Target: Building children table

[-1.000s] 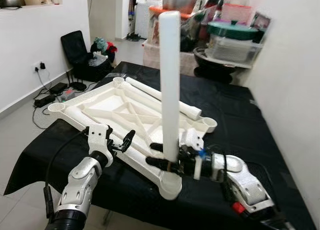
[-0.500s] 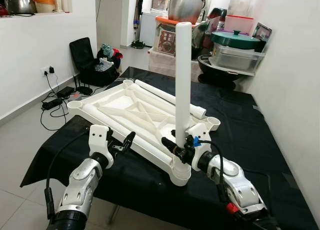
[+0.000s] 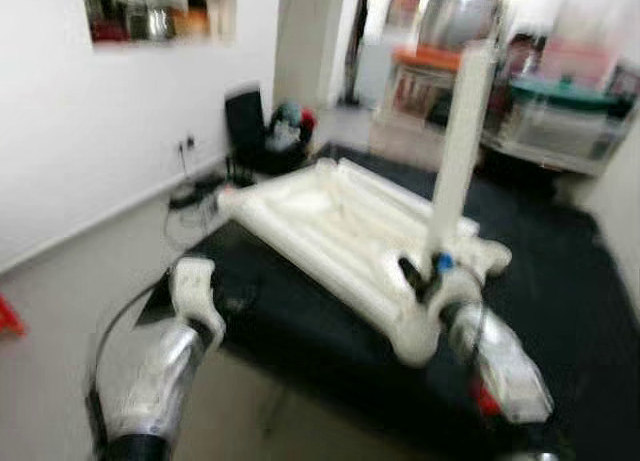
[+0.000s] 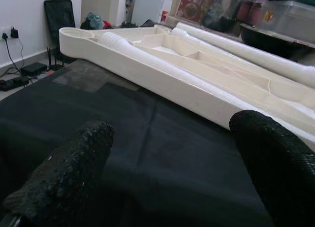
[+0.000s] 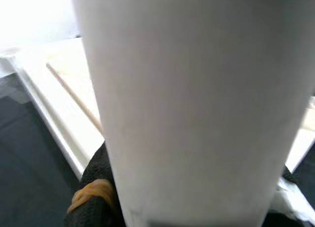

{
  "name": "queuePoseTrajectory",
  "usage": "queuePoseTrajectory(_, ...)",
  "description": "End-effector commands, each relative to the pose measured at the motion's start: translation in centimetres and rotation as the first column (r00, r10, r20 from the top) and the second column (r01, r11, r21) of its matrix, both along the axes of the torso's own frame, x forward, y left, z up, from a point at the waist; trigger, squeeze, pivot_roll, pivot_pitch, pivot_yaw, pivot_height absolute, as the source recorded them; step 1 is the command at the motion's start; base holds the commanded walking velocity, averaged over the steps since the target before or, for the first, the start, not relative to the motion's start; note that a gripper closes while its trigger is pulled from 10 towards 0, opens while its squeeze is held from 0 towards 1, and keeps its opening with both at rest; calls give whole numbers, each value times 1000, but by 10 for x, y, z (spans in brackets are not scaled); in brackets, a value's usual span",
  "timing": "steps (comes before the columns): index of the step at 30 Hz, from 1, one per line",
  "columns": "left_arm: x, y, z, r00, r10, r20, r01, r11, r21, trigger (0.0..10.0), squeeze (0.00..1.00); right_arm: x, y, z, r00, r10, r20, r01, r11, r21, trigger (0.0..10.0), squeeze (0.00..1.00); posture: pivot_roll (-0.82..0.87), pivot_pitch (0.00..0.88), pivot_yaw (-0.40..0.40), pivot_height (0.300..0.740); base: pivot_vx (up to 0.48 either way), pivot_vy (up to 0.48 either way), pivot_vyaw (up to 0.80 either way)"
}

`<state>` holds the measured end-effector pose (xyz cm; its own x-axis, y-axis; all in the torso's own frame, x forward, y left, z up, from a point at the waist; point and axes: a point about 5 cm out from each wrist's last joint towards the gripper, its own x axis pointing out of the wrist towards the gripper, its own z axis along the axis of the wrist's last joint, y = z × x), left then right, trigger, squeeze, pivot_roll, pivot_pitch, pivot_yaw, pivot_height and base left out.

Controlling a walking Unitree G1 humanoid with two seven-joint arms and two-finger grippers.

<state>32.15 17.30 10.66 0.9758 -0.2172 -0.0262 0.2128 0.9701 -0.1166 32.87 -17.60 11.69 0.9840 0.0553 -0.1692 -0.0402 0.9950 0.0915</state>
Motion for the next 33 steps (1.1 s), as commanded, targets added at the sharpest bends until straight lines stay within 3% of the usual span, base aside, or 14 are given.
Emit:
queuePoseTrajectory(1,2,-7,1,1000,-19,-6,19,1000,0,10000,0,-27,-1,-66,954,-23,-298,35,999,35,10000,0,46,0,-123,740,0,0,0)
queuePoseTrajectory(9,3,-6,1,1000,-17,-9,17,1000,4,10000,0,-27,-2,-66,961,-57,-270,70,997,38,10000,0,49,0,-119,740,0,0,0)
queuePoseTrajectory(14,3,-6,0,1000,-17,-10,17,1000,6,10000,0,-27,4,-59,980,17,-197,-1,997,83,10000,0,50,0,-117,740,0,0,0)
queuePoseTrajectory(15,3,-6,0,1000,-18,-10,18,1000,6,10000,0,-26,11,-50,986,113,-125,-98,988,119,10000,0,48,0,-117,740,0,0,0)
queuePoseTrajectory(17,3,-6,0,1000,-18,-10,18,1000,6,10000,0,-26,11,-50,986,113,-125,-98,988,119,10000,0,48,0,-117,740,0,0,0)
queuePoseTrajectory(18,4,-6,0,1000,-19,-11,19,1000,6,10000,0,-29,25,-32,961,276,1,-272,946,177,10000,0,47,0,-116,740,0,0,0)
queuePoseTrajectory(19,4,-5,1,1000,-21,-11,21,1000,5,10000,0,-35,36,-16,903,416,109,-430,882,191,10000,0,46,0,-114,740,0,0,0)
queuePoseTrajectory(20,4,-5,1,1000,-21,-11,21,1000,5,10000,0,-35,36,-16,903,416,109,-430,882,191,10000,0,46,0,-114,740,0,0,0)
queuePoseTrajectory(22,5,-5,1,1000,-23,-11,23,1000,2,10000,0,-46,48,3,779,585,225,-624,759,184,10000,0,48,0,-116,740,0,0,0)
queuePoseTrajectory(23,5,-5,1,1000,-23,-11,23,1000,2,10000,0,-46,48,3,779,585,225,-624,759,184,10000,0,48,0,-116,740,0,0,0)
queuePoseTrajectory(25,6,-6,2,1000,-25,-9,25,1000,0,10000,0,-55,54,5,696,677,238,-716,677,171,10000,0,54,0,-119,740,0,0,0)
queuePoseTrajectory(29,6,-6,2,1000,-26,-8,26,1000,-1,10000,0,-58,56,4,669,704,239,-742,649,167,10000,0,54,0,-119,740,0,0,0)
queuePoseTrajectory(31,5,-5,2,1000,-25,-10,24,1000,-3,10000,0,-68,62,2,583,778,233,-812,560,162,10000,0,63,0,-121,740,0,0,0)
queuePoseTrajectory(33,5,-4,2,1000,-24,-11,24,1000,-3,10000,0,-72,64,1,554,800,230,-832,532,156,10000,0,63,0,-121,740,0,0,0)
